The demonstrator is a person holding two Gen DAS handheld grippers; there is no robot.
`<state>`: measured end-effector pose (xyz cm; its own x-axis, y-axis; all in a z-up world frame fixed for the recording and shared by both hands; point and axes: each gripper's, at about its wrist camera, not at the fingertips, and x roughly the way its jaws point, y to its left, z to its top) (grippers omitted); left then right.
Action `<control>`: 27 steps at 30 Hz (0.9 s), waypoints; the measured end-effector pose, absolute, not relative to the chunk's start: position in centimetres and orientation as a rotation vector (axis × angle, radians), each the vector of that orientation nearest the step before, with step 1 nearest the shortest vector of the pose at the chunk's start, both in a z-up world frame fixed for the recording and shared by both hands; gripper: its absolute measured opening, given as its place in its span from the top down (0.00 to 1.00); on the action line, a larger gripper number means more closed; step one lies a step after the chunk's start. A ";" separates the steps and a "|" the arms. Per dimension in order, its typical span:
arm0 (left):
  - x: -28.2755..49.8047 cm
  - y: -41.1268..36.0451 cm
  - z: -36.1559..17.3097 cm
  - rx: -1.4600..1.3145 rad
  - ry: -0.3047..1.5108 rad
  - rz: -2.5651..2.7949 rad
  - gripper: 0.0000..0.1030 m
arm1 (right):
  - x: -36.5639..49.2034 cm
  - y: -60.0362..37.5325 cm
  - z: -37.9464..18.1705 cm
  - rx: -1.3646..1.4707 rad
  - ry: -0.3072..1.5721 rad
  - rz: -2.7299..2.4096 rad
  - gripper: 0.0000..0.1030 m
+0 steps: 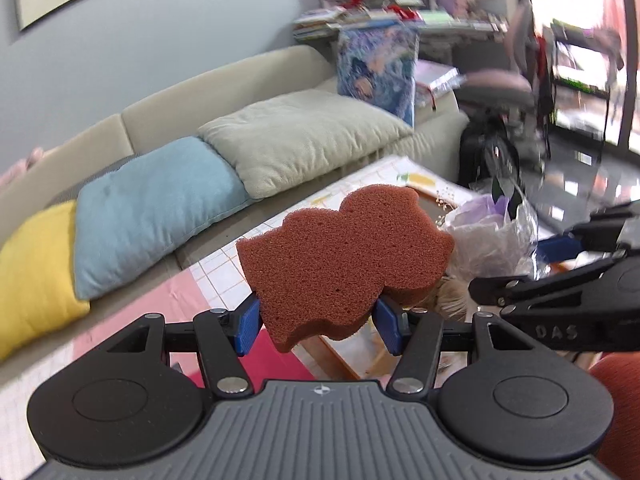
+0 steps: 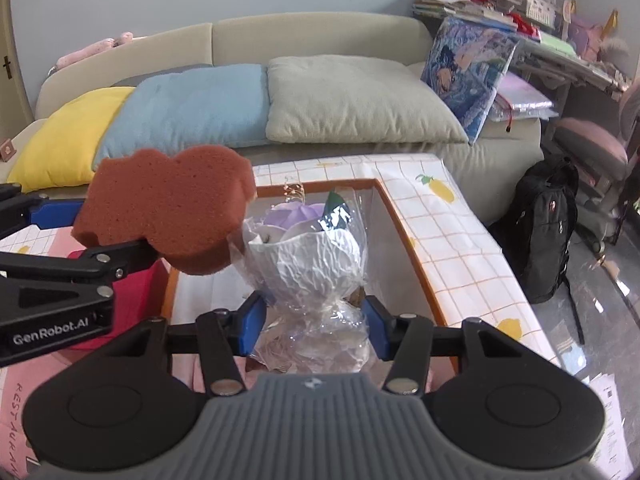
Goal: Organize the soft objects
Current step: 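Carry the brown sponge and wrapped flower with both tools over the box, then open both tools to drop the sponge and wrapped flower into the box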
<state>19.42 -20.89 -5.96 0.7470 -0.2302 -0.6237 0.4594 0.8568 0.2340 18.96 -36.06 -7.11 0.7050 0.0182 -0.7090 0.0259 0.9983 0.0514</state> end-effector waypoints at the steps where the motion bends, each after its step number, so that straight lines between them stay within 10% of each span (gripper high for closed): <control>1: 19.9 -21.2 -6.3 0.413 0.628 -0.393 0.35 | 19.4 -36.3 -7.5 0.079 0.799 -0.005 0.49; 27: 23.4 -25.2 -10.6 0.691 0.761 -0.494 0.27 | 23.2 -38.6 -11.5 0.106 0.908 -0.046 0.48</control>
